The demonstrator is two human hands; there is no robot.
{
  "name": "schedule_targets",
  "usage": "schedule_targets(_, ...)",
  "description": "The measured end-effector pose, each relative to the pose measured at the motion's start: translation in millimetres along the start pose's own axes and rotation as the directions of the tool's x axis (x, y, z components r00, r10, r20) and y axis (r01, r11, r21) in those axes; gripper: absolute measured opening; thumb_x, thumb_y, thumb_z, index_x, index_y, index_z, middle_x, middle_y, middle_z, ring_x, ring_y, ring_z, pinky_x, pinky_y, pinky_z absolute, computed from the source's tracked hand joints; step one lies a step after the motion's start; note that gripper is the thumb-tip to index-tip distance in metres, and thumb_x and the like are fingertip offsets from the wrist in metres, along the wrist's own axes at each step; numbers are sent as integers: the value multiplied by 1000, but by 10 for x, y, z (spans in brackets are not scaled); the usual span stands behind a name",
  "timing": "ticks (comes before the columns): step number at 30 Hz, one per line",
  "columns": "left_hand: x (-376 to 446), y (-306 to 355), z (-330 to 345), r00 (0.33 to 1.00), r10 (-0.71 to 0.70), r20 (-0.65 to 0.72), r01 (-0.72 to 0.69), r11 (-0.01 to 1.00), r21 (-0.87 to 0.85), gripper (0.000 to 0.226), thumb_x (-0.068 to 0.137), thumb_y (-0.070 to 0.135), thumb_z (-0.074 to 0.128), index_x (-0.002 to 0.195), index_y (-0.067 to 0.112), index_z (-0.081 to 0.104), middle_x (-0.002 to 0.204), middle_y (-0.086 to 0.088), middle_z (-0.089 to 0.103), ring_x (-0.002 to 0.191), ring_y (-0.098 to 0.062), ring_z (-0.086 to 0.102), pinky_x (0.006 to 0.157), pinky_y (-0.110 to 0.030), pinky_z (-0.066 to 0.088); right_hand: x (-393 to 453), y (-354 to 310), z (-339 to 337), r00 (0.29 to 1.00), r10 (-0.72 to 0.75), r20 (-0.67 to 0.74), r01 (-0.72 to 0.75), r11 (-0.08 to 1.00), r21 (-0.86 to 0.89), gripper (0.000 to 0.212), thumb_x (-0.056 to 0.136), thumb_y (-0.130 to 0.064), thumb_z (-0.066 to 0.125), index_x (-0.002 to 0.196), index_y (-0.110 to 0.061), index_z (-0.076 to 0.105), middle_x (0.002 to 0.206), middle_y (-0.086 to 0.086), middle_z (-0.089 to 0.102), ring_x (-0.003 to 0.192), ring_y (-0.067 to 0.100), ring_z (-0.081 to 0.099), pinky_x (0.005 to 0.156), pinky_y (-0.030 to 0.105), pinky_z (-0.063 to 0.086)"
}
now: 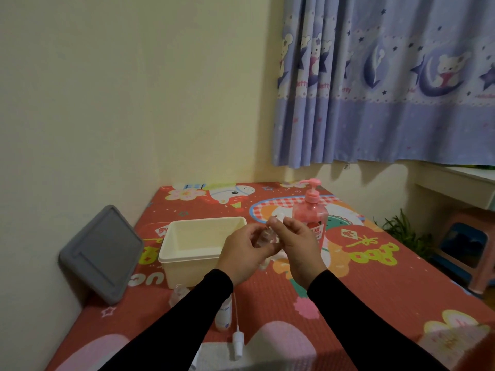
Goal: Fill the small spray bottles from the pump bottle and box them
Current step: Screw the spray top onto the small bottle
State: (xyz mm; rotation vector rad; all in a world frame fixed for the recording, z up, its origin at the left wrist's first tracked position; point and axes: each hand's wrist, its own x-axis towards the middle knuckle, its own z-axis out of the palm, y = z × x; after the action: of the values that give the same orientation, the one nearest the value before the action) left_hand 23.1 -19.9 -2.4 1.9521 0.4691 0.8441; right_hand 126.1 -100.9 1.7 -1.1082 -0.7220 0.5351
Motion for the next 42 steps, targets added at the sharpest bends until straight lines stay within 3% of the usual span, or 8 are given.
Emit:
schedule_targets(4, 20, -16, -47, 1000, 1, -7, 0, 1000, 31, 28, 79, 31, 77, 104, 22, 68, 96, 9, 72, 90, -3, 66, 80, -24, 54, 4, 8, -30, 1000, -8, -7, 7, 999, -41, 23, 94, -18, 57, 95, 1, 70, 86, 15, 68, 76, 18, 65, 67, 25, 55)
schedule_targets(8, 11, 3, -53, 1000, 9, -17, -8, 999, 46, 29, 79, 31, 77, 105, 23, 68, 97, 10, 71, 90, -2, 65, 78, -19, 52, 1, 21, -32, 999, -48, -26, 44, 989, -139, 26, 90, -25, 66, 97, -1, 66, 81, 5, 67, 62, 3, 61, 58, 16, 48)
schedule_targets(15, 16, 11, -9, 1000, 4, -10, -4, 1000, 27, 32, 78, 38, 77, 103, 22, 67, 95, 8, 72, 89, -6, 67, 78, -25, 55, 18, -24, 45, 999, 44, 18, -44, 999, 3, 32, 90, -25, 66, 115, -6, 63, 100, 6, 72, 95, 22, 70, 87, 41, 55)
schedule_targets(21, 18, -37, -40, 1000, -16, -5, 16, 1000, 20, 32, 77, 36, 78, 105, 23, 68, 93, 8, 73, 87, -6, 68, 79, -27, 55, -4, -22, 66, 998, 46, 43, -49, 997, 60, 28, 91, -20, 63, 102, 5, 66, 94, 19, 69, 89, 30, 68, 83, 39, 55)
schedule_targets(25, 33, -23, -71, 1000, -24, -2, 24, 1000, 15, 29, 76, 35, 78, 102, 24, 69, 93, 7, 73, 89, -8, 68, 83, -33, 56, 16, -32, 31, 996, 76, 50, -80, 993, 86, 23, 98, -16, 50, 99, -2, 68, 91, 11, 72, 83, 21, 70, 74, 28, 57)
schedule_targets(32, 23, -14, -95, 1000, -16, -19, 17, 998, 58, 26, 77, 32, 78, 98, 26, 66, 93, 10, 70, 87, -2, 65, 77, -22, 53, 23, 22, 8, 1000, 26, -16, -27, 995, -100, 32, 85, -29, 70, 100, -1, 66, 95, 22, 68, 84, 26, 64, 77, 34, 53)
schedule_targets(36, 22, -11, -65, 1000, -21, -2, 21, 998, 53, 26, 77, 33, 78, 98, 24, 67, 90, 9, 71, 82, -6, 67, 73, -23, 54, 56, 27, 60, 997, 75, -25, -76, 996, -38, 40, 82, -29, 75, 108, -3, 60, 95, 10, 68, 90, 26, 66, 82, 40, 52)
schedule_targets(42, 28, 9, -62, 1000, -5, -18, 6, 997, 74, 19, 79, 32, 77, 93, 24, 67, 83, 10, 70, 71, -1, 62, 65, -17, 46, 16, -54, 166, 997, 74, 36, -75, 996, 49, 29, 89, -19, 64, 106, 4, 64, 95, 21, 68, 87, 30, 67, 84, 44, 55)
